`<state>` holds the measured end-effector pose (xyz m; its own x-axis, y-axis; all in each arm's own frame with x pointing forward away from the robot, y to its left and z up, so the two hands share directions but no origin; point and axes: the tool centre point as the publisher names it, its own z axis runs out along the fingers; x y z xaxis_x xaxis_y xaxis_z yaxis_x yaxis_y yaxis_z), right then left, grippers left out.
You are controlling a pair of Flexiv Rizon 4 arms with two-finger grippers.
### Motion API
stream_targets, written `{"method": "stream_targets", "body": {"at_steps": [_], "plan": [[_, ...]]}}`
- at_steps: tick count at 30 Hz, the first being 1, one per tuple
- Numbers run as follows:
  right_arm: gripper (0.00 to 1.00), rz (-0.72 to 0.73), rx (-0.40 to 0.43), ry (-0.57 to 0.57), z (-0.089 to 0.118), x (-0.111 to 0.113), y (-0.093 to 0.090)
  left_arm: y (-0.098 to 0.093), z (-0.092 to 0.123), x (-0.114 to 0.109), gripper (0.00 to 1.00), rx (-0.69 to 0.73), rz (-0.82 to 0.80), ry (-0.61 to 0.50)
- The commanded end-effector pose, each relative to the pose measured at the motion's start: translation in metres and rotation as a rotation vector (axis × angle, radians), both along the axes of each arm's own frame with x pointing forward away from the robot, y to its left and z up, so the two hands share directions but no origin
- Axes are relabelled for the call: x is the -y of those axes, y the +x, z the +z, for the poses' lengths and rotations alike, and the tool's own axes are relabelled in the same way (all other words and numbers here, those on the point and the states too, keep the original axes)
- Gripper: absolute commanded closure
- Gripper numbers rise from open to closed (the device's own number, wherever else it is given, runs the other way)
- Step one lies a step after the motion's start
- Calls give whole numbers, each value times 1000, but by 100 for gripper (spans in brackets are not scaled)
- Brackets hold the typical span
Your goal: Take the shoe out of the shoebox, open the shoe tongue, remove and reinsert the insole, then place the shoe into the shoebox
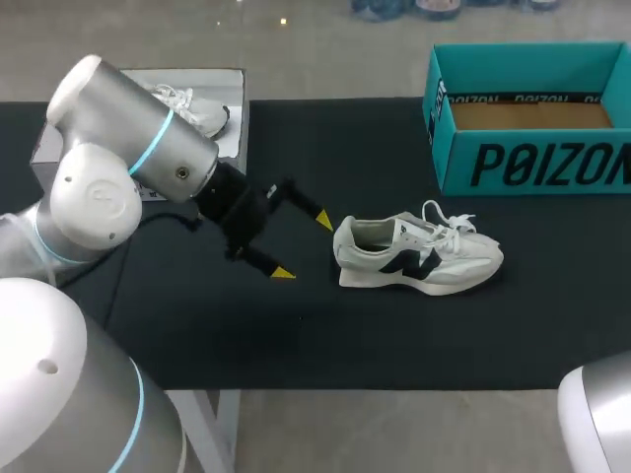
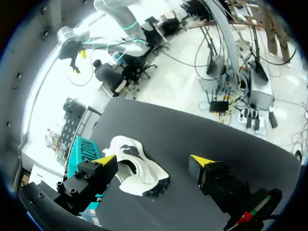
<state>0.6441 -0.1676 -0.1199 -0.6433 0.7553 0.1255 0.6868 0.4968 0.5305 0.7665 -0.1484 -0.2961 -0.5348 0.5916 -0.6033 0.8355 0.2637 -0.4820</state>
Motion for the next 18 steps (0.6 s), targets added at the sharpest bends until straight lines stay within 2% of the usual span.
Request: {"method": "stream_targets", "body": {"at_steps": [1, 3, 8, 18], "plan": [[0, 2, -8, -2, 2, 0, 3, 4, -9, -17, 0, -173, 114, -179], [0, 2, -8, -2, 2, 0, 3, 5, -10, -23, 0, -266, 112, -261], [0, 2, -8, -2, 2, 0, 3, 11, -18, -32, 0, -394, 151, -266], [0, 2, -8, -2, 2, 0, 3, 8, -14, -29, 0, -449, 192, -230]]}}
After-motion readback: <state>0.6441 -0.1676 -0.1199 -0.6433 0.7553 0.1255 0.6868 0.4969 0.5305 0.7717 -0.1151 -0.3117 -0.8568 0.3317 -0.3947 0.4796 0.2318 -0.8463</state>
